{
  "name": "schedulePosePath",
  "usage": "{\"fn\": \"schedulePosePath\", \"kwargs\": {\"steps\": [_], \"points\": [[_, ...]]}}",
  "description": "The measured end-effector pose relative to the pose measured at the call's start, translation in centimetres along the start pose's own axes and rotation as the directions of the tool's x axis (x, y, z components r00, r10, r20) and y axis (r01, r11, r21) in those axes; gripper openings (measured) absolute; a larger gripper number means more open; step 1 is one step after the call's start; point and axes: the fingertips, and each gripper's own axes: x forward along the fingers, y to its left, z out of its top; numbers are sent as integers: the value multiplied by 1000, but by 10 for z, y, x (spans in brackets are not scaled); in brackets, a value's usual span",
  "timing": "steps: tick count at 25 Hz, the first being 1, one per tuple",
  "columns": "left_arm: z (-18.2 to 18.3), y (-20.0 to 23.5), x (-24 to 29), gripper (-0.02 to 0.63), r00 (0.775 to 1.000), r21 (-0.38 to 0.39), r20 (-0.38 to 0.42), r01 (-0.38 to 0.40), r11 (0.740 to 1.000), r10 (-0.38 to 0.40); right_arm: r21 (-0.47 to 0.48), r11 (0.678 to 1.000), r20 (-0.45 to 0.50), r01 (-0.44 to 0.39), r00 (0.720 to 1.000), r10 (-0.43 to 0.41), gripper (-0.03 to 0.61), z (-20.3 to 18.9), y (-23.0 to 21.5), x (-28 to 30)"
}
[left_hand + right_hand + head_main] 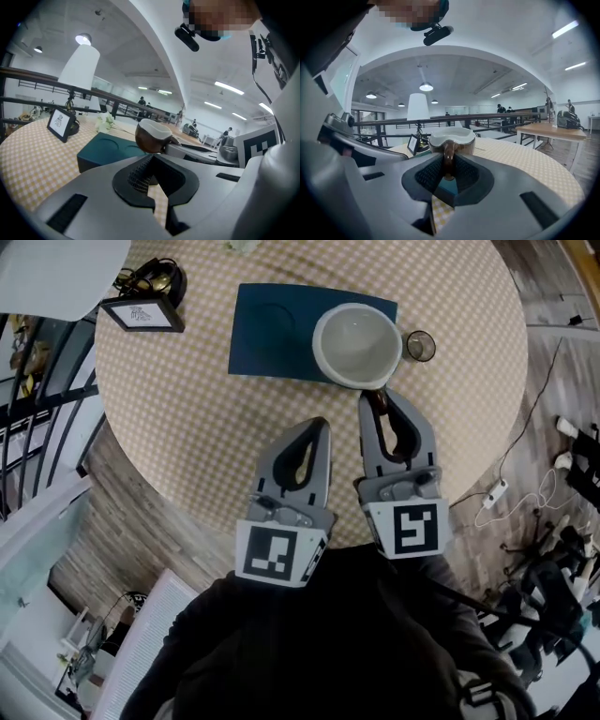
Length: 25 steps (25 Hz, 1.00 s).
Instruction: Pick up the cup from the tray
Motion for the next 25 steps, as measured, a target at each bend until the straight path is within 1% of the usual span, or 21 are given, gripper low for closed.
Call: {"fn": "schedulePosePath", "kwargs": {"steps": [5, 15, 21, 25], "points": [[-13, -37, 15, 5, 998, 23, -22, 53, 998, -53, 6, 999, 10, 41, 999, -41, 46, -7, -29, -24], [-34, -100, 33, 5, 992, 49, -56, 119, 992, -117, 33, 995, -7, 93, 996, -93, 46, -28, -75, -72], [-51, -123, 37, 5, 989, 51, -80, 127, 991, -123, 39, 995, -39, 96, 995, -94, 46, -50, -90, -93], [-55, -126, 38, 5, 989, 49, -94, 118, 992, -113, 43, 996, -70, 83, 994, -79, 46, -66, -92, -96]]}}
